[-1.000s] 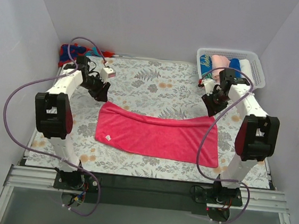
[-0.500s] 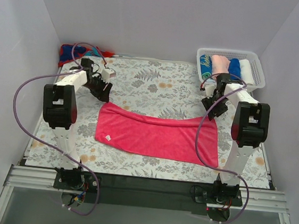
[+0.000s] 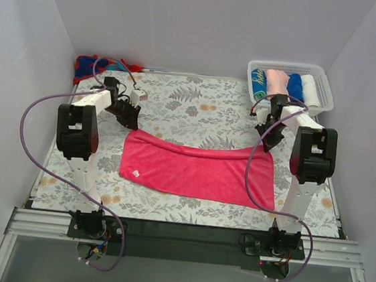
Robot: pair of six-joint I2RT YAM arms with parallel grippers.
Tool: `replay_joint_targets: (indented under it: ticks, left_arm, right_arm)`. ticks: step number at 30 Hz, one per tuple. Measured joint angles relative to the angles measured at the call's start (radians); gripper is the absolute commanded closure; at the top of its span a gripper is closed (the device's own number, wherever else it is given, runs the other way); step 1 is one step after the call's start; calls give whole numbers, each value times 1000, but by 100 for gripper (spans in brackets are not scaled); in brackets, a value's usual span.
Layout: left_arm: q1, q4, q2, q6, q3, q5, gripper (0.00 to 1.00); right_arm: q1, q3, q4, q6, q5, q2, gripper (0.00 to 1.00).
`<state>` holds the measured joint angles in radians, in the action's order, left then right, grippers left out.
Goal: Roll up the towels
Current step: Flatten the towel
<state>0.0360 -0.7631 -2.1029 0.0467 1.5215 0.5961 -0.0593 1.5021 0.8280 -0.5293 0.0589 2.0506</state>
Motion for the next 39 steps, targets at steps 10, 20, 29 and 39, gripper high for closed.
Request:
replay_joint_targets:
  ticks: [10,20,29,39]
  left_arm:
    - [7,5,-1,-26,34,2,100]
    - [35,110,-7,-91,114,-73,100]
    - [32,161,-132,-117,217,-131,80]
    - [71,71,-89,-44,288,-116,59]
  right_arm:
    - [13,21,-16,8,-6,-1,99]
    - [38,70,-144,61,-50,-3,99]
    - [31,222,-182,90,-60,116,72]
    - [34,140,-167,49,-99,32,37]
